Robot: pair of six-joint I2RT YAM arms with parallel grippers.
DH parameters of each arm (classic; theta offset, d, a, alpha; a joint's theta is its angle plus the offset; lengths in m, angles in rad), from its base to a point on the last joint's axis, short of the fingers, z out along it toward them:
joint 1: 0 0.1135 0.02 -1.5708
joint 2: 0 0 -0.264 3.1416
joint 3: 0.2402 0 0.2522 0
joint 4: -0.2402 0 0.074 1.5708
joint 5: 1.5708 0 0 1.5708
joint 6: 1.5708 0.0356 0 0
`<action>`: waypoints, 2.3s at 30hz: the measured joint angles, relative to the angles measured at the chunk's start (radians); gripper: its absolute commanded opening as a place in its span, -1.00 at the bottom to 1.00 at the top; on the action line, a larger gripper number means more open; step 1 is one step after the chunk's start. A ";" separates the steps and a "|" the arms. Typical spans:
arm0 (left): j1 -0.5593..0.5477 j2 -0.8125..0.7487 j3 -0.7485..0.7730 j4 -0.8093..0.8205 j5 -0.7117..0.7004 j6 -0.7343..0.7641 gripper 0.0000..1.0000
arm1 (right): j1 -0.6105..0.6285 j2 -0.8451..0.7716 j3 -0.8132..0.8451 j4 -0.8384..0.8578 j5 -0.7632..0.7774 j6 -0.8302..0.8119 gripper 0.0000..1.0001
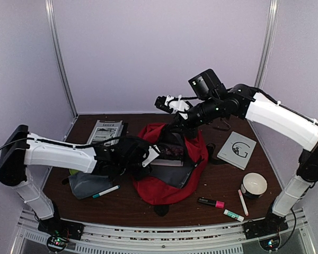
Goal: Pack the student bag
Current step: Adjust the book in the largest pocket of the bag, then place the student bag in the largest pocket of the bag, then move the book to the corner of the board.
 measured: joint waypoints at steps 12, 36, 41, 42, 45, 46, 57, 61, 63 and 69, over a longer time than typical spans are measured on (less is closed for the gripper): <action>-0.063 -0.442 -0.215 -0.146 -0.034 -0.171 -0.73 | -0.003 -0.021 -0.120 0.025 -0.060 -0.022 -0.99; 0.107 -0.158 0.227 0.053 0.019 -0.203 -0.77 | -0.050 -0.130 -0.317 -0.115 -0.166 -0.155 0.04; 0.142 -0.066 0.379 0.042 0.118 -0.204 -0.35 | -0.272 -0.257 -0.342 -0.111 -0.219 -0.120 0.04; 0.143 -0.043 0.418 0.034 0.138 -0.202 -0.27 | -0.328 -0.272 -0.361 -0.108 -0.226 -0.106 0.05; 0.145 0.053 0.569 -0.008 0.201 -0.207 0.04 | -0.471 -0.286 -0.431 -0.095 -0.245 -0.068 0.11; 0.147 0.087 0.622 -0.023 0.218 -0.210 0.12 | -0.514 -0.287 -0.457 -0.091 -0.245 -0.049 0.15; 0.155 0.510 1.129 -0.171 0.397 -0.347 0.46 | -0.933 -0.255 -0.571 -0.005 -0.098 0.156 0.38; 0.159 0.598 1.150 -0.191 0.470 -0.410 0.44 | -1.021 -0.127 -0.550 -0.007 -0.097 0.193 0.38; 0.160 0.628 1.150 -0.209 0.507 -0.435 0.43 | -1.048 -0.061 -0.533 -0.019 -0.100 0.208 0.38; 0.160 0.642 1.096 -0.222 0.593 -0.468 0.41 | -1.102 0.111 -0.460 -0.052 -0.108 0.239 0.39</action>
